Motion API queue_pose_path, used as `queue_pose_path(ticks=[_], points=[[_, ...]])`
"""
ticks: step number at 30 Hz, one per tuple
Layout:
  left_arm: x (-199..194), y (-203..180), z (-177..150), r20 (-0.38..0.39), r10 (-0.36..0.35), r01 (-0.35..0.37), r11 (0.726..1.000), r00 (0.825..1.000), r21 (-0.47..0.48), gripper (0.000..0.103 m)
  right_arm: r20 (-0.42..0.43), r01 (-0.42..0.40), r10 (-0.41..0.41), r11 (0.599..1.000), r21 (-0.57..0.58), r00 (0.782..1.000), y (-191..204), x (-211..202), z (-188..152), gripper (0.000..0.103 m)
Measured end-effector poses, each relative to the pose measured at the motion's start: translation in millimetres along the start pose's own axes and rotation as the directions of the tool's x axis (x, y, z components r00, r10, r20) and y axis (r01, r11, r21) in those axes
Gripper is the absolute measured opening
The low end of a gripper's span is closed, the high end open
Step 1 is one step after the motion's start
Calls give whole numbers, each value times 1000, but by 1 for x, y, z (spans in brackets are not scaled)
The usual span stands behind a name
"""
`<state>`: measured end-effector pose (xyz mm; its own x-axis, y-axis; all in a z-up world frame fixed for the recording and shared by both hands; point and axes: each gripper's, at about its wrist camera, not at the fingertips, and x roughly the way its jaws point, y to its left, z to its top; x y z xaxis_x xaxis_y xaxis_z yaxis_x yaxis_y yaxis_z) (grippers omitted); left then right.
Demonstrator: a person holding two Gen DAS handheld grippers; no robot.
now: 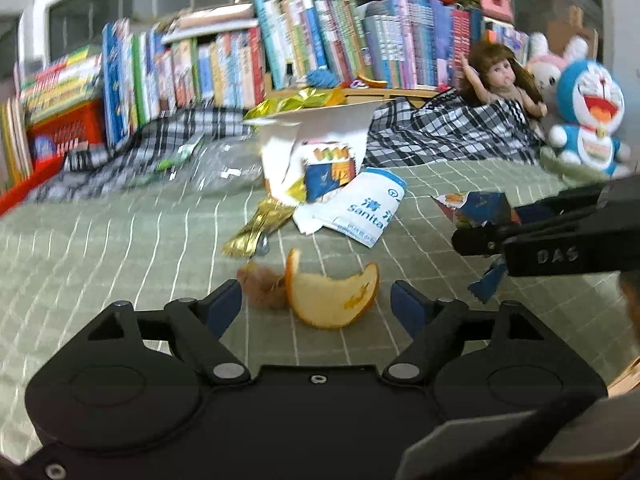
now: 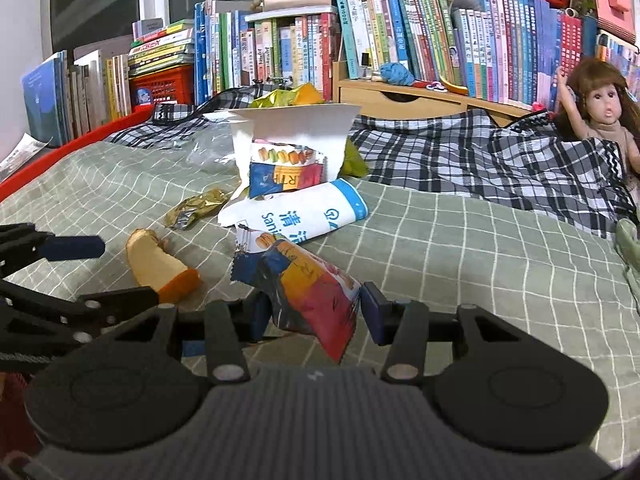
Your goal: Collect trash
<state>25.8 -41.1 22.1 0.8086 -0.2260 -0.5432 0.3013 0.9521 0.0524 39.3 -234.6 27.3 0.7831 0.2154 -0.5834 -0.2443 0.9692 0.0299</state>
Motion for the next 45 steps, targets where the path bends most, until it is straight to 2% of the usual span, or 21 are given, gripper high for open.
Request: queue_pose_path(ticks=[2, 5, 7, 9, 10, 12, 15, 24, 29, 38, 45], points=[[6, -11, -3, 14, 28, -29, 997, 1000, 68, 81, -7, 11, -11, 1000, 1, 1000, -1, 0, -2, 52], [11, -23, -6, 37, 21, -25, 991, 999, 130, 80, -13, 22, -21, 1000, 15, 1000, -5, 1, -4, 52], [15, -26, -6, 50, 9, -15, 993, 999, 119, 65, -17, 26, -26, 999, 27, 1000, -8, 2, -5, 52], [15, -24, -5, 83, 1, -9, 996, 997, 89, 40, -21, 31, -30, 999, 34, 999, -7, 2, -7, 52], [14, -22, -3, 85, 3, -10, 997, 996, 79, 37, -22, 33, -32, 999, 33, 999, -7, 1, -7, 52], [12, -17, 2, 75, -20, 16, 999, 997, 51, 22, -20, 34, -33, 999, 28, 999, -5, -1, -8, 52], [7, -10, 6, 59, -49, 47, 998, 997, 28, 17, -13, 36, -36, 999, 33, 999, -2, -4, -7, 52], [-34, -3, 8, 81, -63, 64, 998, 995, -2, 16, 1, 22, -22, 999, 30, 1000, 15, -27, -9, 52], [-60, 0, 3, 54, -63, 65, 997, 997, -44, 16, -3, 7, -7, 999, 44, 1000, 29, -43, -18, 52], [-114, 0, -28, 73, -78, 83, 994, 994, -75, 16, -35, -43, 46, 996, 84, 998, 54, -73, -44, 52], [-141, 0, -51, 52, -101, 106, 988, 994, -112, 16, -46, -83, 88, 992, 90, 995, 74, -93, -66, 52]])
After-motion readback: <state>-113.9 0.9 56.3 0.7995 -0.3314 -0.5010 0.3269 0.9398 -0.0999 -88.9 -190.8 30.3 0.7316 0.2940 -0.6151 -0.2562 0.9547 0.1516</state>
